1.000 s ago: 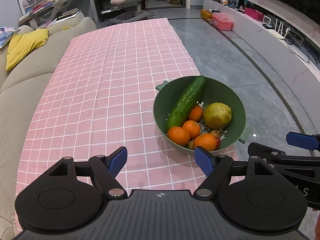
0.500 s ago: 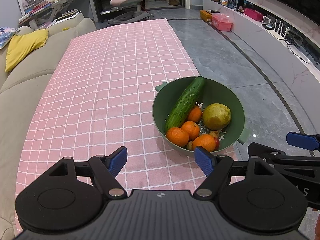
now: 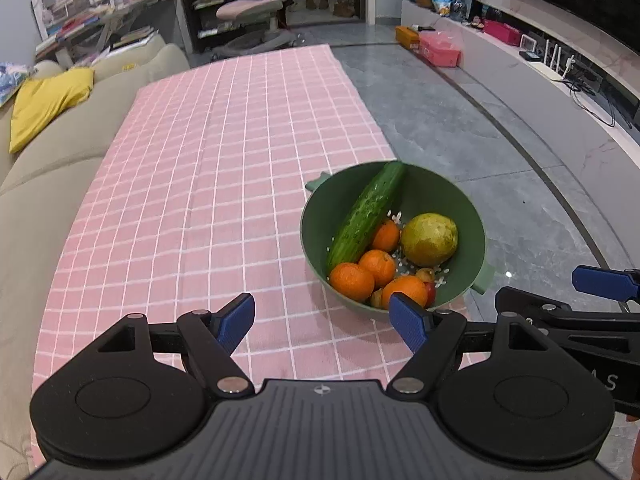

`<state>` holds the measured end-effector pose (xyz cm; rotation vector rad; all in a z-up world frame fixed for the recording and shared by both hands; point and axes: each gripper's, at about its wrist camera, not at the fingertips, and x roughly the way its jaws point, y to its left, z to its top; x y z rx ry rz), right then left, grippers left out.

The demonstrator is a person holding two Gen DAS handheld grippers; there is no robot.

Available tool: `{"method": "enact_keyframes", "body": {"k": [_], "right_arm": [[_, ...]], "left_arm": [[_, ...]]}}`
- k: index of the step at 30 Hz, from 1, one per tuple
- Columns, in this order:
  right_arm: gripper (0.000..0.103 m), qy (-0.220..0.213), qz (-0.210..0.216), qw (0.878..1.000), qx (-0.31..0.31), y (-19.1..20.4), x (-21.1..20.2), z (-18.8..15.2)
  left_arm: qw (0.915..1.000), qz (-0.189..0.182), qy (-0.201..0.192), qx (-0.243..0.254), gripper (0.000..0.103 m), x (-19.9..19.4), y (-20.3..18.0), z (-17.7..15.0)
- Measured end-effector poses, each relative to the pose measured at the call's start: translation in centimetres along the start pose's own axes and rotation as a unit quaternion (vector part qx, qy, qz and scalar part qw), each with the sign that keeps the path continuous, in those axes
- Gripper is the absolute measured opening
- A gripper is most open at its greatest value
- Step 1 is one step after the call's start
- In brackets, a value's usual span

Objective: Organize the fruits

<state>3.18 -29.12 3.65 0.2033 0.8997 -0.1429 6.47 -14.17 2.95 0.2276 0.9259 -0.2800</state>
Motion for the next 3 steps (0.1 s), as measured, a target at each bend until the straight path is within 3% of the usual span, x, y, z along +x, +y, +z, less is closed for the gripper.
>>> {"method": "enact_keyframes", "body": {"k": [3], "right_arm": [[0.072,-0.001,-0.002,1.000,0.002,-0.06,-0.05,-0.02]], "left_arm": [[1.0000,0.000,-0.005,0.006,0.090,0.11,-0.21,0.05]]}}
